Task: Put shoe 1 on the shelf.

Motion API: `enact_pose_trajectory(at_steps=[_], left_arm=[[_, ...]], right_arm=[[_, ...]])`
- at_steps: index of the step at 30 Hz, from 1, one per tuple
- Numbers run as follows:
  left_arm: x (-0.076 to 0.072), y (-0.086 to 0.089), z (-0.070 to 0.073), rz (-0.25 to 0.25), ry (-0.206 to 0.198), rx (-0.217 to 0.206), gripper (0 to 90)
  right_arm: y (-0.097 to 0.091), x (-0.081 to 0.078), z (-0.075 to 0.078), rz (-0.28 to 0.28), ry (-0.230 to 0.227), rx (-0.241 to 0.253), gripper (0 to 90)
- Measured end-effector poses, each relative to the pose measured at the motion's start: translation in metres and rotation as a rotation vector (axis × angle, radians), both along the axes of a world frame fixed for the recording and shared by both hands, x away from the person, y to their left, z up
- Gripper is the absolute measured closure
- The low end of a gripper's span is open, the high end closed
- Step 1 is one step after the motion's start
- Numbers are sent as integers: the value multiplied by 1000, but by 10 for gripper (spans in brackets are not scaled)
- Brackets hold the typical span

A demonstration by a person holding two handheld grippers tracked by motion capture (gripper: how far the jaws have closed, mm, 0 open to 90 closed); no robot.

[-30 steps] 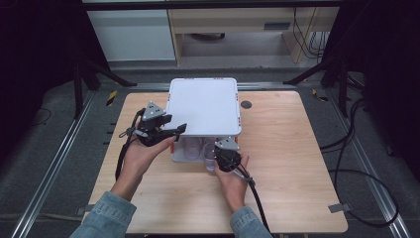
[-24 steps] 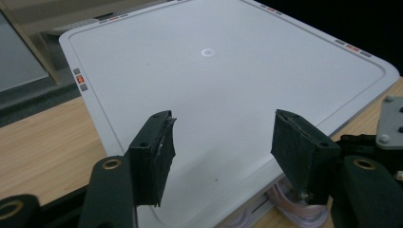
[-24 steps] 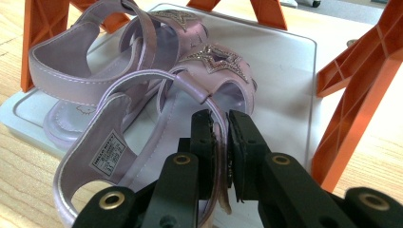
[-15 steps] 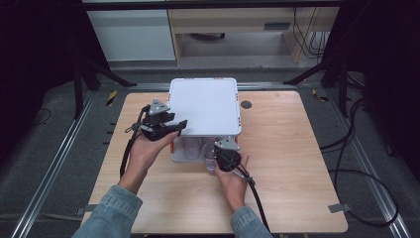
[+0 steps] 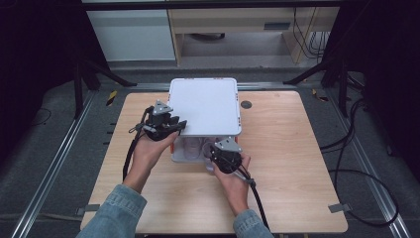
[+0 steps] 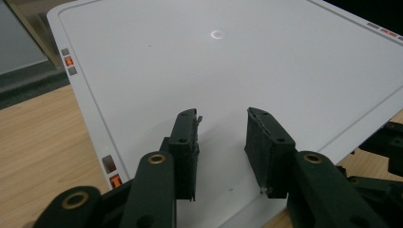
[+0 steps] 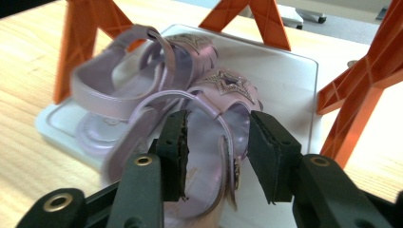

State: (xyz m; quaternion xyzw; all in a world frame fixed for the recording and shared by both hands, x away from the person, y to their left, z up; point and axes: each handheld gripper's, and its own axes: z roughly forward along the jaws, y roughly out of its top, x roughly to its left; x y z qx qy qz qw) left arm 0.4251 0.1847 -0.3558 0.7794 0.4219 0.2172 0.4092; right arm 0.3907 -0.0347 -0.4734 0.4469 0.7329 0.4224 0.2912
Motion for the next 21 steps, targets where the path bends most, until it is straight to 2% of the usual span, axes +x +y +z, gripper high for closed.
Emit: enact_pose_trajectory(at_steps=[5,10,14,21], left_arm=[[-2,-2,0,10,3,4,694],[-5,-5,-1,20,-9,3,739],[-6,-6,-1,22,-7,3,774],[-6,-8,0,21,-1,7,808]], right_arm=[[-2,-13,10,39,-13,1,717],[-5,-32,18,64,5,-6,826],[-9,-47,11,88,34,-20,890],[-14,-58,-6,94,71,-37,897]])
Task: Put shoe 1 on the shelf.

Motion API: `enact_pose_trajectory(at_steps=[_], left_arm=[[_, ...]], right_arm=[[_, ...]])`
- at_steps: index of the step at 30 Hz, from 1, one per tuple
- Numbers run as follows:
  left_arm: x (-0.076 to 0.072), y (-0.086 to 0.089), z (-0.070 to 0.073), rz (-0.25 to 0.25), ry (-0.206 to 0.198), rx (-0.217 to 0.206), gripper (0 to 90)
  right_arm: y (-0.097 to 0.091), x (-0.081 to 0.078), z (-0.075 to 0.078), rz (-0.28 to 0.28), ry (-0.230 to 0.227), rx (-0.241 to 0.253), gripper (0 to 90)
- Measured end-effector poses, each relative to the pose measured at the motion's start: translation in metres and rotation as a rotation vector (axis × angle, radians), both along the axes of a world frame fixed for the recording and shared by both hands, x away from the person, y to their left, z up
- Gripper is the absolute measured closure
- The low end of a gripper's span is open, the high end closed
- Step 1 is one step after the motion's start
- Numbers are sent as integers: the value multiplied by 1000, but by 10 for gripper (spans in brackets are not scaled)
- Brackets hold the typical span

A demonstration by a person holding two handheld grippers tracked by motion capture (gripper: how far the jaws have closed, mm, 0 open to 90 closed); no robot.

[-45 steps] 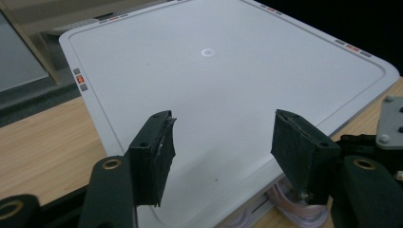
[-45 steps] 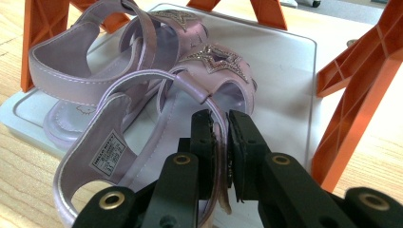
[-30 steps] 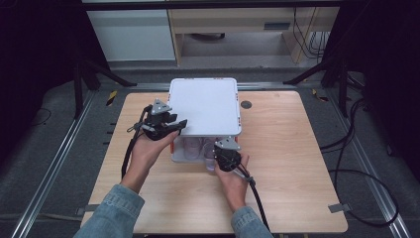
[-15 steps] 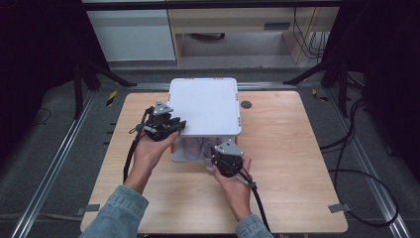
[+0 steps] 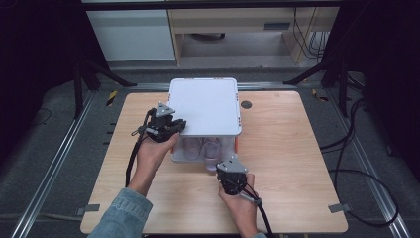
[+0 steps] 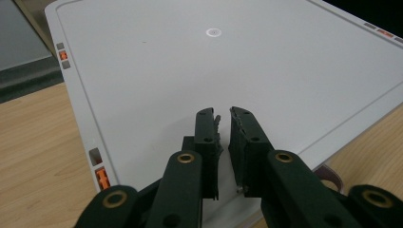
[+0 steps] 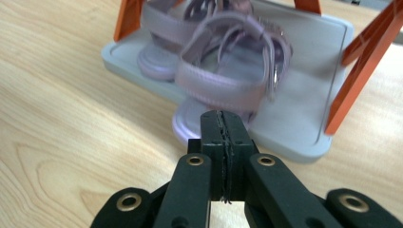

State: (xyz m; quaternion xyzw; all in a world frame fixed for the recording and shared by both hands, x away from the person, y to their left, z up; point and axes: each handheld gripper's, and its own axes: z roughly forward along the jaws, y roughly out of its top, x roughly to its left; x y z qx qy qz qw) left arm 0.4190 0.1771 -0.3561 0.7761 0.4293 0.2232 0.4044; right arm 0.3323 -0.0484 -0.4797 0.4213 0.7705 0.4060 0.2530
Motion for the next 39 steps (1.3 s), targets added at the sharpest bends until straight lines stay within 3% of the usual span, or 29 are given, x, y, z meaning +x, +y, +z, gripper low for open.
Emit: enact_pose_trajectory(at_steps=[9,17,39], left_arm=[[0,0,0,6,0,2,821],[0,-1,0,6,-1,6,832],[1,-2,1,4,7,14,845]], right_arm=[[2,-4,-20,15,49,-18,900],[6,-2,-28,22,74,-40,900],[15,19,-32,20,132,-11,900]])
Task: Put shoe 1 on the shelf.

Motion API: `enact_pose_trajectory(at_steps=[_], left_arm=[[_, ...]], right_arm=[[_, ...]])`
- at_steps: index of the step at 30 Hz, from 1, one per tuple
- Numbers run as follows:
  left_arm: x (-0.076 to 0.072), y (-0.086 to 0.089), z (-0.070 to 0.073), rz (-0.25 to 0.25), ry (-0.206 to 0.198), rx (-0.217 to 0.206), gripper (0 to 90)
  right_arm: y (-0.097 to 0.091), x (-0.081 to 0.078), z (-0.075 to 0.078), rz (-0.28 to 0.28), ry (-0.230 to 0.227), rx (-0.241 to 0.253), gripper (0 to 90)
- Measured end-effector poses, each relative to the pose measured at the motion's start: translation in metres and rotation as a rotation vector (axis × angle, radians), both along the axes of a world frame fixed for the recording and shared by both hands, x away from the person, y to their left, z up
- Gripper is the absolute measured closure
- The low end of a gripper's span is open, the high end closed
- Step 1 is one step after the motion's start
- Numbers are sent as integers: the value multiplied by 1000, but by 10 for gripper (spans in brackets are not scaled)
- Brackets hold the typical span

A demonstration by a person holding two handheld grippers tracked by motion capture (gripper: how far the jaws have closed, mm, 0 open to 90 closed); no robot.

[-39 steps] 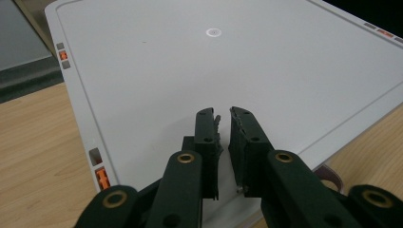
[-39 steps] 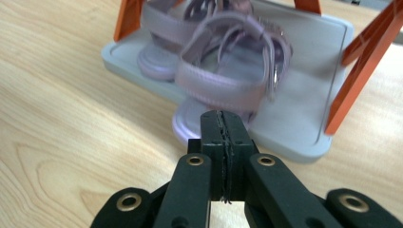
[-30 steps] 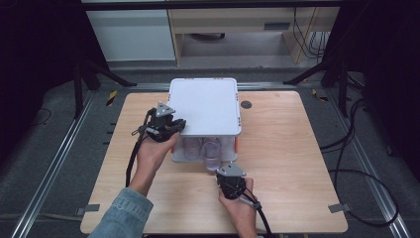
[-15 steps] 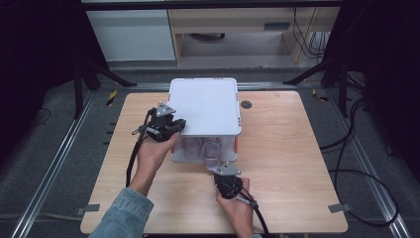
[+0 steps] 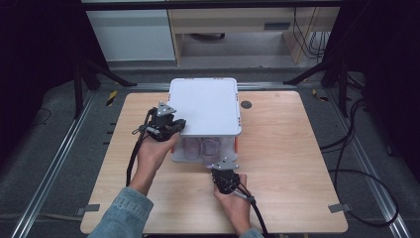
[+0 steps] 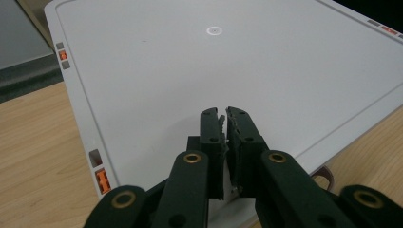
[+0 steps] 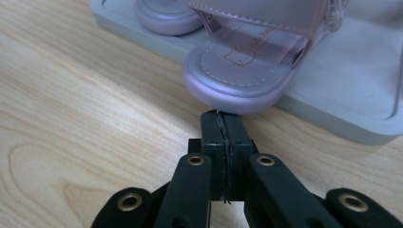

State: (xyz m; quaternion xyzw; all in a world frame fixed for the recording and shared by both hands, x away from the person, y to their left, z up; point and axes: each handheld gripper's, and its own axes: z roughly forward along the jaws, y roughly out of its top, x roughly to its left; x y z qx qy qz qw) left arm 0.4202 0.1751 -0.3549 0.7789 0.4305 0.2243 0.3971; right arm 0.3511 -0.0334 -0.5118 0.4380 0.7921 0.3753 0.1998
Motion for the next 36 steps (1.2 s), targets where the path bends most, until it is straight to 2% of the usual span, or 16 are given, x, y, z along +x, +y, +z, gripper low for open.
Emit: enact_pose_trajectory(at_steps=[5,12,23,36], left_arm=[[0,0,0,0,2,2,845],[0,-1,1,3,4,6,846],[0,-1,0,4,0,6,848],[-1,-1,0,4,-3,6,848]], right_arm=[[0,0,0,3,14,2,898],[2,-6,5,24,-3,11,898],[4,3,4,13,-2,10,899],[2,14,3,-7,12,31,899]])
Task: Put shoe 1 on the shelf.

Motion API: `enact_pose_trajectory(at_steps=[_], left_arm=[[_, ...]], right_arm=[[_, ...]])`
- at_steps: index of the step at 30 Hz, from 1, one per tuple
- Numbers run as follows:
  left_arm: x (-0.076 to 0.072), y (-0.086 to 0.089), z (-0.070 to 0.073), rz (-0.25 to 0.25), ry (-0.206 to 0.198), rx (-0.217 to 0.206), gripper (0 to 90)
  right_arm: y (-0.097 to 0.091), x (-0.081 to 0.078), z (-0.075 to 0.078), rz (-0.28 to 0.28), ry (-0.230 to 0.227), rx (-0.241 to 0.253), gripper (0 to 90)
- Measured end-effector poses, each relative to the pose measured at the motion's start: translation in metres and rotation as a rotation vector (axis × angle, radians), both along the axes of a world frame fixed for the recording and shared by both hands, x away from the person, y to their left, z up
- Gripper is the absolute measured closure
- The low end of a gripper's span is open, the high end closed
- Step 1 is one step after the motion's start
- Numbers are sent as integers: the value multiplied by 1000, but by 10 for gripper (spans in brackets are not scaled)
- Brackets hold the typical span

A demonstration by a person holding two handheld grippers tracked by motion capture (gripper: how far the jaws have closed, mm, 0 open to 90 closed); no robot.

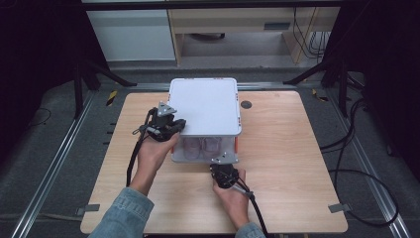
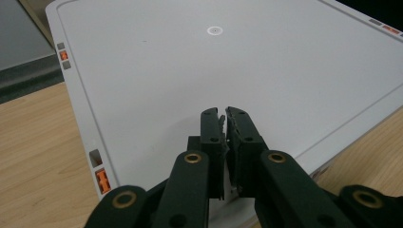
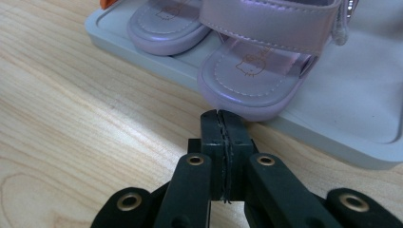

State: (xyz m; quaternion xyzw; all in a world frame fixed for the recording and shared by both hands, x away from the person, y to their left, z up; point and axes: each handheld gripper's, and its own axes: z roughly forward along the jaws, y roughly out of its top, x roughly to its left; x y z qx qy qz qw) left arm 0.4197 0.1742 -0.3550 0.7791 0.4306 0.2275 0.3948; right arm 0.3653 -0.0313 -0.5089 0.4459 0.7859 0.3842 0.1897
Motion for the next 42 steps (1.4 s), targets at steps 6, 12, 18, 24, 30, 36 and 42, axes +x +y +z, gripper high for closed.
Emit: enact_pose_trajectory(at_steps=[6,12,18,24,30,36,42], left_arm=[[0,0,0,-1,0,-2,848],[0,0,0,0,-1,-1,848],[0,0,0,0,-1,0,848],[0,0,0,0,-3,3,848],[0,0,0,-3,-3,5,848],[-2,6,0,14,-23,-25,678],[-9,13,0,34,-63,-70,454]], right_arm=[[-1,7,0,-13,6,3,899],[-1,12,0,-13,11,5,898],[-2,15,-1,-16,20,17,897],[-2,17,0,-13,23,16,895],[-1,17,-1,-13,26,25,875],[-2,12,5,14,2,25,708],[-7,6,14,43,-4,23,529]])
